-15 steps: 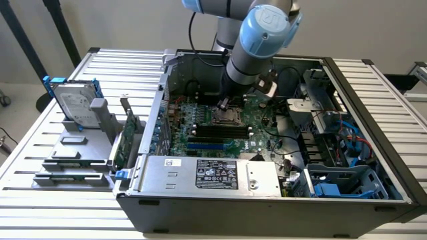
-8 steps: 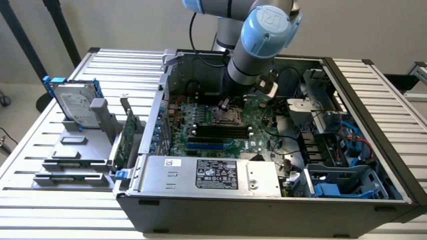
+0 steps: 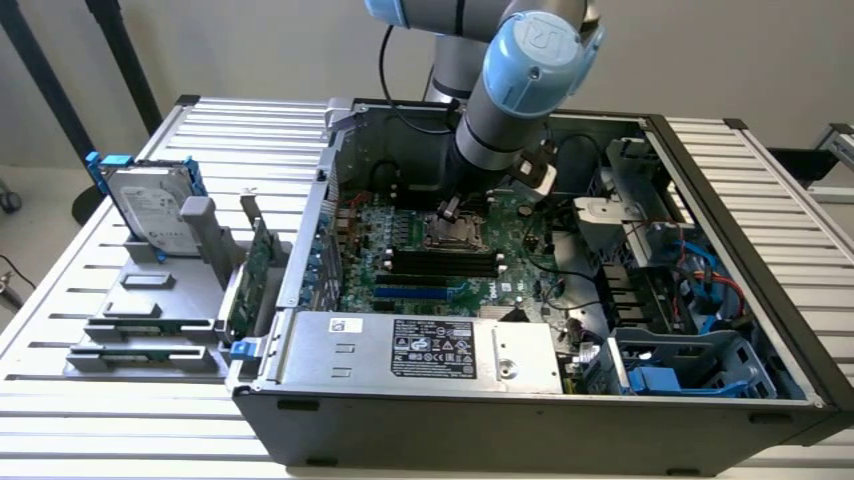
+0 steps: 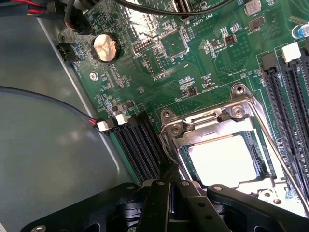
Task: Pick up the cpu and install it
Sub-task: 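Close the cpu cover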
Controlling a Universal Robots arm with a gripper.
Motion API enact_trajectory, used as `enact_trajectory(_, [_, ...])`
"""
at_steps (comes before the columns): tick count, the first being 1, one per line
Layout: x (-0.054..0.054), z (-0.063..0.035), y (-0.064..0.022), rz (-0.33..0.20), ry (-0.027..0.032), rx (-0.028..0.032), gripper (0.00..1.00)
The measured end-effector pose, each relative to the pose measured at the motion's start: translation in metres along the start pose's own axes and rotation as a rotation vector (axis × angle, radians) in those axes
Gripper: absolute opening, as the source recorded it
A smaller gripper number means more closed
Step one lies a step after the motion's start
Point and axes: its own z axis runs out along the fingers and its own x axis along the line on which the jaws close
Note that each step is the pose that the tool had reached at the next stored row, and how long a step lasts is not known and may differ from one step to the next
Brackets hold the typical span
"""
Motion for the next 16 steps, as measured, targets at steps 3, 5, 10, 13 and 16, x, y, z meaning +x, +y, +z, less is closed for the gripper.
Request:
enact_trajectory(3, [-0.0001,0.0000,-0.0001,0.000,0.0000,-0.0001,0.11])
enact_trajectory(5, [-0.0004,0.0000,-0.0007,0.000,0.0000,0.0000,0.11])
enact_trajectory(10, [-0.0016,0.0003,-0.0030,0.000,-0.0001,0.0000,0.11])
enact_trajectory(13, [-0.0017,0.0003,-0.0031,0.000,-0.0001,0.0000,0.11])
enact_trajectory(16, [-0.0016,0.0003,-0.0031,0.000,0.0000,0.0000,0.11])
